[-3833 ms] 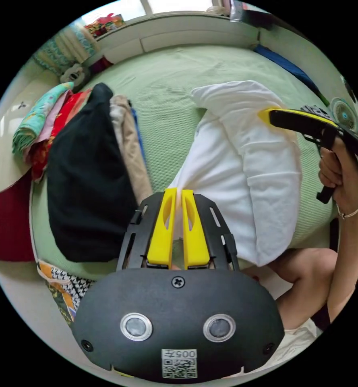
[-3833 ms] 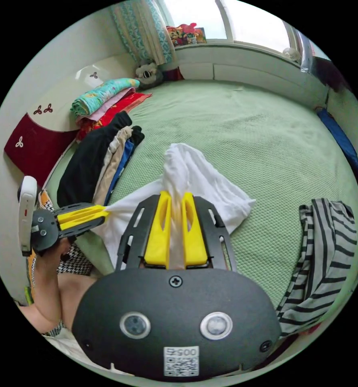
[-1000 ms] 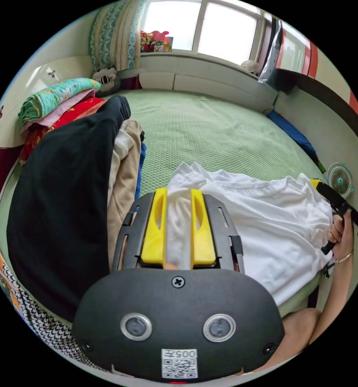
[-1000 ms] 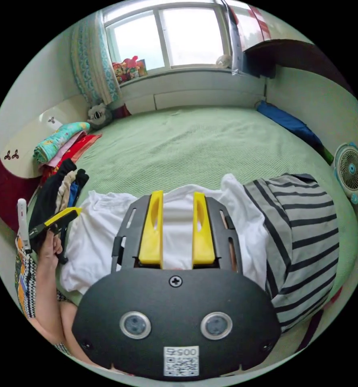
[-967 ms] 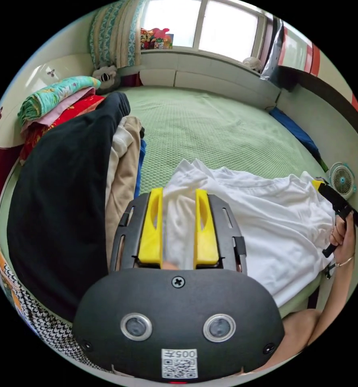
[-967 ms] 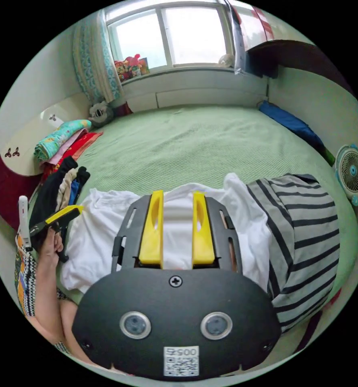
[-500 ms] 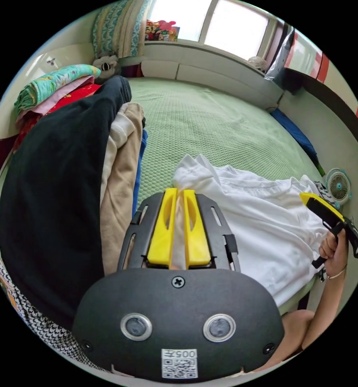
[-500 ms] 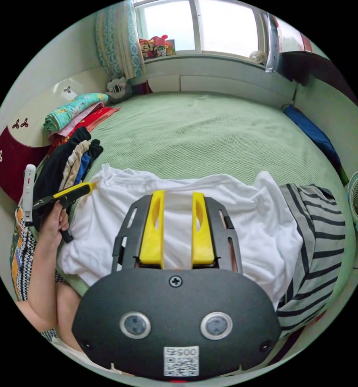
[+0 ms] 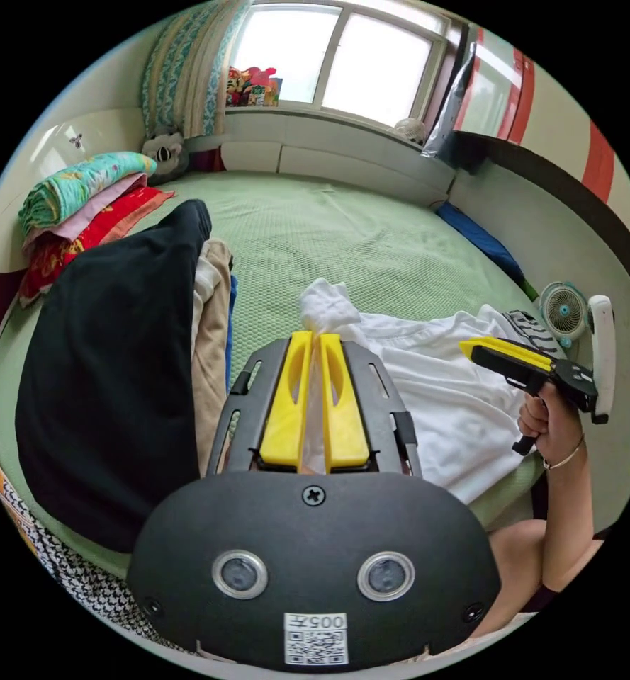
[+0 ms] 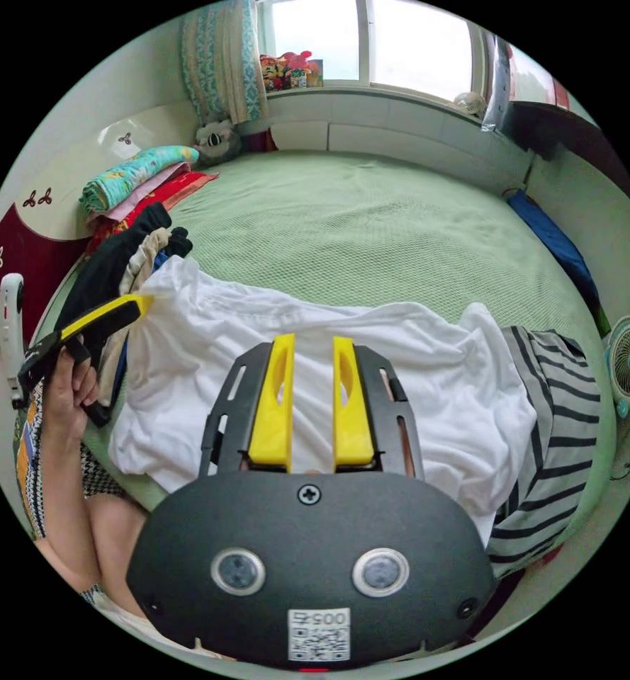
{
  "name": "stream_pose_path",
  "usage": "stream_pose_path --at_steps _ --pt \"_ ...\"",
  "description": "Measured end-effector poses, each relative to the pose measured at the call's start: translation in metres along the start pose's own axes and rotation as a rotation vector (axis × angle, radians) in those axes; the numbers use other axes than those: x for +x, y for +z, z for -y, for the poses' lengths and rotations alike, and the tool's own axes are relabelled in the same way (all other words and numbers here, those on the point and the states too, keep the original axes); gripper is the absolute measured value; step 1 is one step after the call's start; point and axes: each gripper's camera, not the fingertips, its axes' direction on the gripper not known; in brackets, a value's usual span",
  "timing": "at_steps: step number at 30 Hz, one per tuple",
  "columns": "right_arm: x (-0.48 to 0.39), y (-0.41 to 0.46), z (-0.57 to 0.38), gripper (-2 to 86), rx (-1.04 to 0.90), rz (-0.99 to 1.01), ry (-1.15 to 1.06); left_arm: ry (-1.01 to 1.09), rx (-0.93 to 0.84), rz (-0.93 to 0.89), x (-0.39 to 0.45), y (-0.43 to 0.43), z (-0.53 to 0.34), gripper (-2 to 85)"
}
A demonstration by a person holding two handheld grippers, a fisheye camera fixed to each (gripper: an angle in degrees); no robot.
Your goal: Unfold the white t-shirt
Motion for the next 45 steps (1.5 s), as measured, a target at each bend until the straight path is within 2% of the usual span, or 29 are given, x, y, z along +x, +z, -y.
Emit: stream_pose_path --at_steps 6,11,16,22,27,30,33,35,37,42,45 --pt "-0.006 -0.007 -0.001 8.5 0.013 0.065 0.008 0.124 -0.003 -0.029 0.02 -0.025 -0.004 3.0" --pt "0.007 -0.012 0.0 8.7 0.03 0.194 0.074 0.237 -0.046 -0.067 0.033 -0.042 -0.014 2.4" --pt "0.02 -0.004 0.003 9.0 0.004 0.25 0.111 0.365 -0.209 -0.134 0.041 -0.042 -0.032 2.1" --pt "0.018 0.017 0.011 13.4 -0.085 0.361 0.089 0.412 -0.314 -0.157 0.035 -0.041 -0.046 2.1" --pt "0.014 0.034 0.018 15.8 -0.154 0.454 0.079 0.385 -0.318 -0.158 0.027 -0.048 -0.048 2.1" --pt "0.011 0.049 0.02 14.9 -0.212 0.43 0.082 0.394 -0.32 -0.173 0.025 -0.055 -0.05 2.1" --pt "0.012 0.06 0.023 10.4 -0.232 0.458 0.102 0.416 -0.323 -0.151 0.026 -0.062 -0.056 2.0" --pt "0.017 0.065 0.024 3.7 -0.254 0.436 0.139 0.403 -0.323 -0.114 0.023 -0.066 -0.059 1.9" --pt "0.022 0.059 0.023 0.9 -0.226 0.409 0.163 0.327 -0.294 -0.065 0.012 -0.075 -0.062 1.5" --pt "0.038 0.03 0.017 -0.6 -0.13 0.49 0.196 0.077 -0.149 0.064 -0.031 -0.105 -0.063 1.0" --pt "0.041 0.02 0.012 -0.8 -0.152 0.551 0.195 -0.035 -0.085 0.028 -0.051 -0.119 -0.068 1.0"
